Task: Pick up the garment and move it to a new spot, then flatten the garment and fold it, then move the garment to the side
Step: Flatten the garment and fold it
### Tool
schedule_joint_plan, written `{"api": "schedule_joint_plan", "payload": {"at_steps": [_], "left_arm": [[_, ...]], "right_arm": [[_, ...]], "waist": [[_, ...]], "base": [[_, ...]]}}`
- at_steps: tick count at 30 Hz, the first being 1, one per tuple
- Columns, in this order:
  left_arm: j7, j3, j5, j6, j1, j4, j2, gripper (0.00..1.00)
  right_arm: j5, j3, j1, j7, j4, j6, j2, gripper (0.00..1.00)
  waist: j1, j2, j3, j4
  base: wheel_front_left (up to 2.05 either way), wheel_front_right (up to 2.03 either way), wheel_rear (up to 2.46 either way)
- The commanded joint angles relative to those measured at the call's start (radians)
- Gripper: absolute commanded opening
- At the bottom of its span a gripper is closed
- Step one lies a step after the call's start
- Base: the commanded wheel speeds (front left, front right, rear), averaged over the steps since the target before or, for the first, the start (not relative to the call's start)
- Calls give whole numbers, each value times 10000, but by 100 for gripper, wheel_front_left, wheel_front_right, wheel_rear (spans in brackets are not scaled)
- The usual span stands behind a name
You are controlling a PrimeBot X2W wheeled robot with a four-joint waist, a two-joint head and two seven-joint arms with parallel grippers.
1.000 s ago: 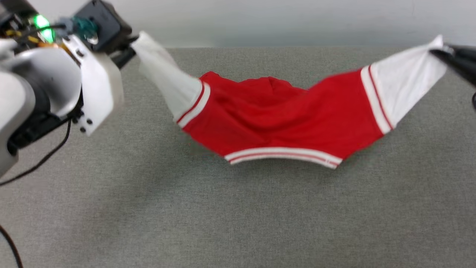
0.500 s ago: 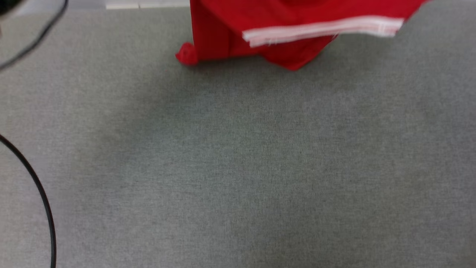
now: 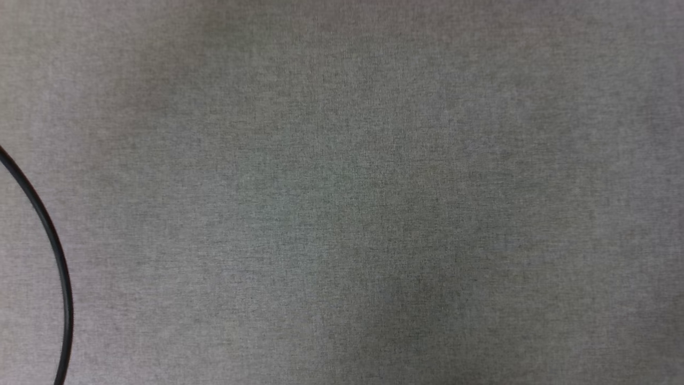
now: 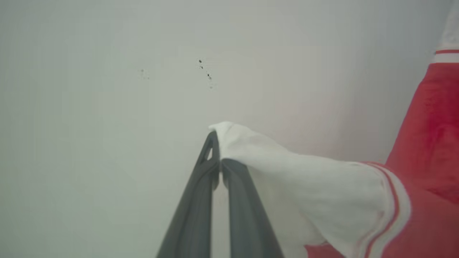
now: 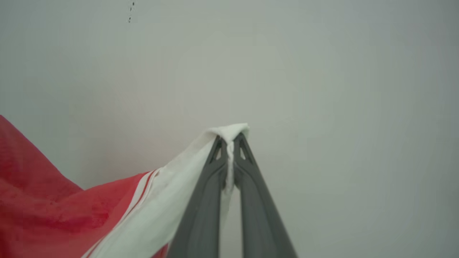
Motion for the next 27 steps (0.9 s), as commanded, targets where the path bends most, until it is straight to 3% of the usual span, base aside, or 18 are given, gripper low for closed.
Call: {"api": "schedule_joint_plan", "payload": {"at_steps": [1,11,16,27], "left_arm": [[-95,35,57,-13,-184,126,-82,0],[-1047,-214,83,-216,-406,1641,-625,0],[-1593,-580,-55,-278,610,1978,-755,0],[-2290,-1002,-954,-275,4441,1266,-93,0]], "right_arm": [[-2,48,-209,-70,142,-7,99,0],[-51,792,-738,-1262,1945,-7,682,0],[281,1598,310,-1830,2242,-8,701,0],[1899,2632,3961,-3123,2192,-8,732,0]], "waist": [[-2,0,106,14],[-2,0,415,146],[-2,0,144,92],[-2,0,-1302,-74]], "base": [[0,0,0],[0,0,0],[0,0,0],[0,0,0]]}}
